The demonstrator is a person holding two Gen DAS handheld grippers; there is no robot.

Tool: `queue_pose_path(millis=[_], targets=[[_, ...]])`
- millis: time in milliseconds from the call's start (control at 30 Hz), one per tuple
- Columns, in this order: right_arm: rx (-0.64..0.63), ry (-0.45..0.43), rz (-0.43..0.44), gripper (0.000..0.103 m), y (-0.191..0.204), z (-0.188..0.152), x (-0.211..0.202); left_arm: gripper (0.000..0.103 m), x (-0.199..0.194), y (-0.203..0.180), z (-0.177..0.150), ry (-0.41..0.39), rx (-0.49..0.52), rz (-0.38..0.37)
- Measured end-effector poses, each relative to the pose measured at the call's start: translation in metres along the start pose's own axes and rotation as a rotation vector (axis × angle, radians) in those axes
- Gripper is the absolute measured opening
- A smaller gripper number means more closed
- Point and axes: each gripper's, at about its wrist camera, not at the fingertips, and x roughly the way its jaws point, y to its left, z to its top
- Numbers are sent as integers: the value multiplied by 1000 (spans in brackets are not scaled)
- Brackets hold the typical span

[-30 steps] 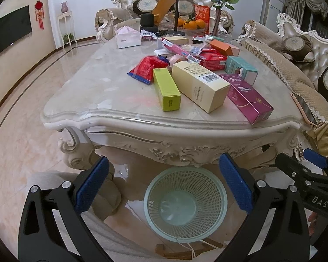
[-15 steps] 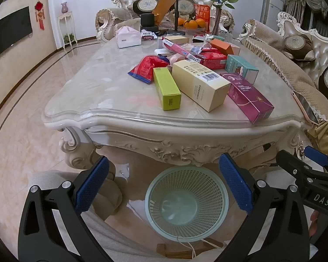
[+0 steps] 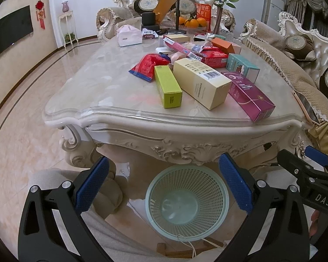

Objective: Collect trash

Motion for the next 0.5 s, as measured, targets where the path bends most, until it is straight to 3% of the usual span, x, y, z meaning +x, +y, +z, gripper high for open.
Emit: queue_pose_path(millis=[500], targets=[[-9,5,6,96,4,-2,2,97,2,2,-4,3,-1,-7]])
